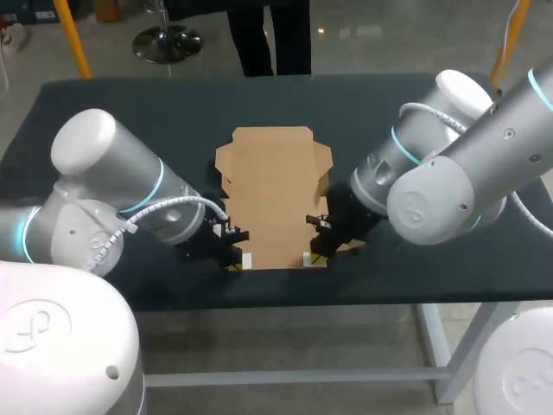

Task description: Assemble the packaging by folding the flat box into shape, placing the metal phone stand inside, and closing the box properly

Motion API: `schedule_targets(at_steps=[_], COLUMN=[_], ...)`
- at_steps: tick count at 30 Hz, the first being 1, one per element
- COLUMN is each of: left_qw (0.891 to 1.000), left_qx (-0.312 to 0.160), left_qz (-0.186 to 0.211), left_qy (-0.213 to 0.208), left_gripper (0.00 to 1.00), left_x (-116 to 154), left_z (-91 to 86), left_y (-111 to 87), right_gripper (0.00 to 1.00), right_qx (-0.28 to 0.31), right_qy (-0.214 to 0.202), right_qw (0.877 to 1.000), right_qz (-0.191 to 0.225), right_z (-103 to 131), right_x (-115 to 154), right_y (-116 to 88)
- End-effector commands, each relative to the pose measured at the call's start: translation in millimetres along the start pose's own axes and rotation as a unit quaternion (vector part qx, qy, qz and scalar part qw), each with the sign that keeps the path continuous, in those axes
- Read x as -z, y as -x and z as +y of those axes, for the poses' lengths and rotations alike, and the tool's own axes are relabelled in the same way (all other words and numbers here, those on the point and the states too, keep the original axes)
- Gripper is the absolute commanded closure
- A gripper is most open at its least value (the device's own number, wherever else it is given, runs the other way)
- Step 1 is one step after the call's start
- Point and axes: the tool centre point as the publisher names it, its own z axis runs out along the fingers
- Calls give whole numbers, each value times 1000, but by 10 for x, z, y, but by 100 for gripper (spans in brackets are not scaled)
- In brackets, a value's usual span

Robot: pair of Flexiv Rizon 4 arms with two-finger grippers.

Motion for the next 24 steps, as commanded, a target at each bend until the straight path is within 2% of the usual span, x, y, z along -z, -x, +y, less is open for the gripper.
schedule_targets(at_steps=[1, 11, 16, 20, 24], left_qw=[1000, 1000, 1000, 1000, 999], left_qx=[0, 4, 7, 7, 9], left_qz=[-10, 8, 19, 27, 36], left_qy=[0, 1, -1, 14, 25], left_gripper=[100, 100, 100, 100, 100], left_x=[2, 306, 516, 663, 764], left_z=[-2, -79, -127, -164, -212], left_y=[-39, -2, 38, 73, 120], right_gripper=[100, 100, 100, 100, 100], right_qx=[-1, -1, -7, -13, -20], right_qy=[1, -5, -5, -9, -9], right_qw=[1000, 999, 996, 993, 992], right_qz=[10, 54, 84, 114, 126], right_z=[19, 114, 177, 226, 282], right_x=[15, 291, 498, 628, 718], right_y=[18, 66, 172, 259, 336])
